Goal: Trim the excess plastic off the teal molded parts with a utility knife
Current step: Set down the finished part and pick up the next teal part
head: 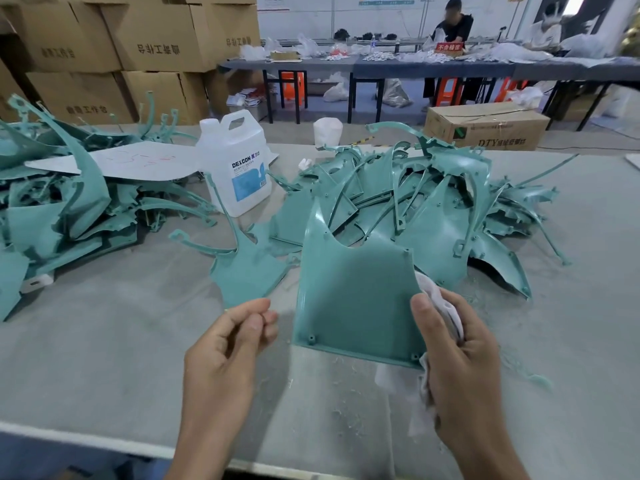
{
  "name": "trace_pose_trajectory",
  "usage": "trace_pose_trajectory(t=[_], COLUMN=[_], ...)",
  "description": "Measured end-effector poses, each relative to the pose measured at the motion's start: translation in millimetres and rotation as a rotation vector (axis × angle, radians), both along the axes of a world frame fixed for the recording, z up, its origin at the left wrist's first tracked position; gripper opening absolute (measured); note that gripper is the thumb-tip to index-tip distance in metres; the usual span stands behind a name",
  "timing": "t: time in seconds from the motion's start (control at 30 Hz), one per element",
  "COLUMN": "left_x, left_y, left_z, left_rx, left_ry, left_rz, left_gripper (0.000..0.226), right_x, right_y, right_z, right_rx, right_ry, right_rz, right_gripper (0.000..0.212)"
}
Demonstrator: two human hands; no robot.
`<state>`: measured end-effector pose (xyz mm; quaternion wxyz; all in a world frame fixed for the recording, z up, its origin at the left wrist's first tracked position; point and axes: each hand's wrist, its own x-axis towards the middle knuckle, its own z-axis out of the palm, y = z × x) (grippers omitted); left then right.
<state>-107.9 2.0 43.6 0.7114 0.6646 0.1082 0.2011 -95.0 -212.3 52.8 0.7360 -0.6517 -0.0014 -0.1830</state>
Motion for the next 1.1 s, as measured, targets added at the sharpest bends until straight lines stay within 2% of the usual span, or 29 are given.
trace_pose_trajectory(t=[0.07,0.1,0.17,0.27,0.4,0.47,0.5,0.57,0.63,0.67,0.73,0.8,0.9,0.93,0.97,1.0,1.03,1.1], left_x=[1,0,-2,-7,-6,-5,-5,-9,-13,-13,-16,-16,-11,-11,-11,-13,-17,-22], left_y=[-9,-15,-26,-32,-28,-39,-48,-64,-71,-72,-72,-68,-58,-56,-54,-54,-55,-55], left_z=[3,7,13,16,17,14,14,10,5,3,-1,0,-5,-4,-5,-8,-8,-1], left_rx=[-0.121,-0.169,-0.287,-0.453,-0.303,-0.272,-0.276,-0.233,-0.107,-0.054,-0.002,-0.005,0.006,-0.032,-0.056,-0.016,0.054,0.161], left_ry=[-0.003,-0.007,0.009,0.007,-0.041,-0.018,-0.008,-0.012,-0.042,-0.056,-0.102,-0.115,-0.045,-0.010,0.014,0.002,-0.031,-0.054], left_rz=[-0.180,-0.306,-0.516,-0.567,-0.456,-0.473,-0.503,-0.522,-0.492,-0.456,-0.426,-0.404,-0.441,-0.444,-0.436,-0.421,-0.419,-0.433], left_gripper=[0.043,0.049,0.042,0.035,0.028,0.027,0.028,0.047,0.067,0.072,0.069,0.062,0.041,0.043,0.054,0.066,0.066,0.043], right_x=[-1,-2,-1,1,4,12,15,16,18,21,22,14,-12,-15,-10,0,10,28], right_y=[1,3,7,5,-20,-8,5,33,46,46,46,56,72,70,66,61,55,43], right_z=[-3,-5,-10,-7,11,14,14,11,8,9,13,3,-13,-17,-17,-12,-5,7], right_rx=[0.011,-0.002,-0.107,-0.248,-0.082,-0.036,-0.019,-0.233,-0.543,-0.626,-0.480,-0.337,-0.466,-0.533,-0.587,-0.623,-0.654,-0.612], right_ry=[0.002,0.011,0.025,0.052,0.020,-0.018,-0.015,-0.065,-0.169,-0.194,-0.150,-0.144,-0.309,-0.360,-0.386,-0.370,-0.311,-0.152], right_rz=[0.014,0.025,0.036,-0.037,-0.140,-0.012,0.109,0.208,0.067,-0.042,-0.068,0.051,0.186,0.193,0.189,0.161,0.111,0.000], right_gripper=[0.027,0.030,0.035,0.036,0.056,0.055,0.046,0.024,0.022,0.024,0.027,0.037,0.022,0.018,0.017,0.017,0.018,0.017])
